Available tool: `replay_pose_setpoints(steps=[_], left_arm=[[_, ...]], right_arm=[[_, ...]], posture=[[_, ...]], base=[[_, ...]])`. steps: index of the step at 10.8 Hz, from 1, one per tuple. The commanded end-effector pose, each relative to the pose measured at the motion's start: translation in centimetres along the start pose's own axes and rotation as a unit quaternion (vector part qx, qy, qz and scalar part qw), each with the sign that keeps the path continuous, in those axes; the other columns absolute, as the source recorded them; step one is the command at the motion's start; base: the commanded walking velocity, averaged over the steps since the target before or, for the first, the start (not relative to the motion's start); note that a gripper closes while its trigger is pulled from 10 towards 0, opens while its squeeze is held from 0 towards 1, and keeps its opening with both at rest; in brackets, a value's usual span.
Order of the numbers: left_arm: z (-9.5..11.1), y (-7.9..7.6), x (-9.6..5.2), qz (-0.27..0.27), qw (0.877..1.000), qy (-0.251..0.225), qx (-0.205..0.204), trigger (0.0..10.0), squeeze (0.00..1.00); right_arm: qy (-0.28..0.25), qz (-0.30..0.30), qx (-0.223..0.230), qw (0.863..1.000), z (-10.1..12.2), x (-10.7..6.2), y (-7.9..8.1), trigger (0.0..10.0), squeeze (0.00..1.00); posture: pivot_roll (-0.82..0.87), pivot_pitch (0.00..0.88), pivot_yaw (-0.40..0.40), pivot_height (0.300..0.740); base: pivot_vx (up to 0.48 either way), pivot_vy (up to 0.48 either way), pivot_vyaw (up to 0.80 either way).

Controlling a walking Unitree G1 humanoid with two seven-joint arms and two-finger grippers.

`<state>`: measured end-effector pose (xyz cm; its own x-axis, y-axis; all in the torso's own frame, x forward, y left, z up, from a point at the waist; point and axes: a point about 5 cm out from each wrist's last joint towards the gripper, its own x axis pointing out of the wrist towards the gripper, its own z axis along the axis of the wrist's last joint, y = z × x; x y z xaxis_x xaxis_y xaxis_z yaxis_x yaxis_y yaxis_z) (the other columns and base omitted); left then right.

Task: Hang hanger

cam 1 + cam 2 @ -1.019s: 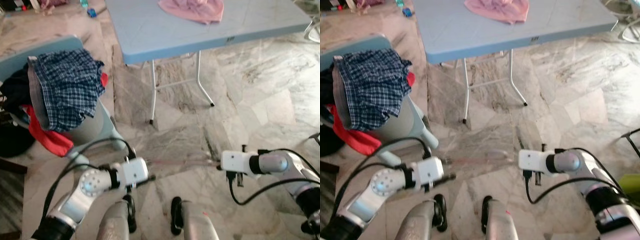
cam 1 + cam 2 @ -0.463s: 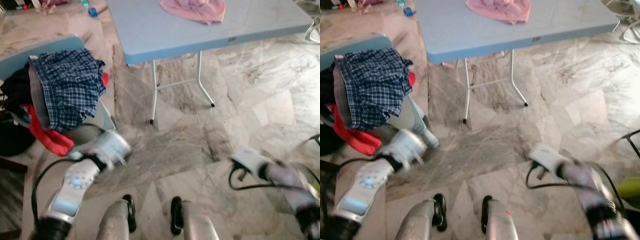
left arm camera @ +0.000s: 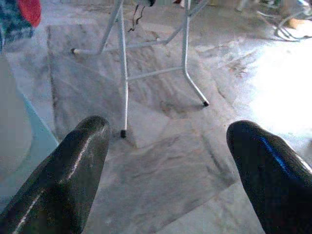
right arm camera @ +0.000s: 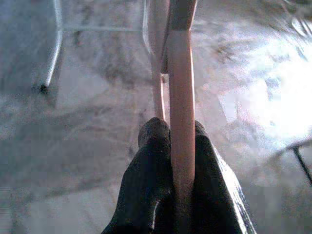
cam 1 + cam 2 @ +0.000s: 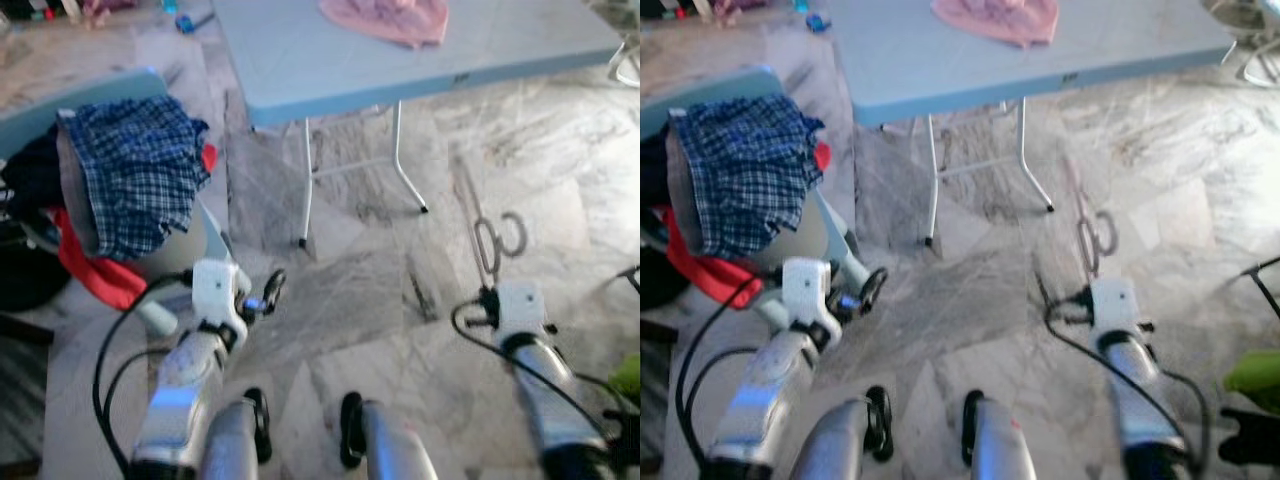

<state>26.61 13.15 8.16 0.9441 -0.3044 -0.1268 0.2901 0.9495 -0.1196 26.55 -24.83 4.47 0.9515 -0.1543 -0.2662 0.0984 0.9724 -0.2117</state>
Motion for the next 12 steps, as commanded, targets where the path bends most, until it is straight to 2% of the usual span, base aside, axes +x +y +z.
replay_pose_setpoints(steps=[1, 3, 4, 5, 6, 7, 8, 10, 12], left_arm=[[0.6, 0.1, -0.1, -0.014, 1.000, -0.005, 0.003, 10.0, 0.00], [1.6, 0.1, -0.2, -0.052, 0.998, -0.004, 0.036, 10.0, 0.00], [1.4, 0.6, -1.1, -0.042, 0.998, -0.005, 0.053, 10.0, 0.00], [0.9, 1.7, -3.1, -0.008, 0.992, -0.026, 0.126, 10.0, 0.00], [0.1, 1.8, -3.8, -0.001, 0.986, -0.027, 0.162, 10.0, 0.00], [-0.1, 1.5, -3.8, 0.015, 0.987, -0.025, 0.157, 10.0, 0.00], [0.3, 1.0, -3.4, 0.042, 0.988, -0.036, 0.141, 10.0, 0.00], [0.6, 1.9, -4.2, 0.107, 0.981, -0.065, 0.149, 10.0, 0.00], [0.3, 2.6, -4.1, 0.126, 0.979, -0.061, 0.146, 10.0, 0.00]], right_arm=[[0.011, -0.023, 0.023, 0.999, -0.2, -0.2, -0.5, 10.0, 0.00], [-0.014, -0.026, 0.055, 0.998, 1.6, 0.0, 0.1, 10.0, 0.00], [-0.004, -0.017, 0.048, 0.999, 1.5, -0.3, 0.5, 10.0, 0.00], [-0.010, 0.006, 0.041, 0.999, 1.2, -1.0, 1.5, 10.0, 0.00], [-0.014, -0.007, 0.054, 0.998, 1.1, -1.4, 1.7, 10.0, 0.00], [-0.021, -0.039, 0.082, 0.996, 1.2, -1.7, 1.5, 10.0, 0.00], [-0.050, -0.075, 0.098, 0.991, 1.9, -2.7, 0.9, 10.0, 0.00], [-0.066, -0.129, 0.100, 0.984, 1.8, -3.9, -0.5, 10.0, 0.00], [-0.083, -0.117, 0.096, 0.985, 2.4, -3.5, -0.3, 10.0, 0.00]], posture=[[0.00, 0.270, -0.028, 0.740], [0.02, 0.300, -0.022, 0.740], [0.02, 0.317, -0.018, 0.740], [0.02, 0.320, -0.009, 0.740], [0.01, 0.313, -0.012, 0.740], [0.01, 0.300, -0.014, 0.740], [0.00, 0.295, -0.019, 0.740], [-0.01, 0.291, -0.048, 0.740], [0.00, 0.267, -0.048, 0.740]], base=[[0.000, 0.000, -0.80], [0.000, 0.000, -0.80], [0.000, 0.000, -0.80], [0.000, 0.000, -0.80], [0.000, 0.000, -0.80], [0.000, 0.000, -0.80], [0.000, 0.000, -0.80], [0.000, 0.000, -0.80], [0.000, 0.000, -0.80]])
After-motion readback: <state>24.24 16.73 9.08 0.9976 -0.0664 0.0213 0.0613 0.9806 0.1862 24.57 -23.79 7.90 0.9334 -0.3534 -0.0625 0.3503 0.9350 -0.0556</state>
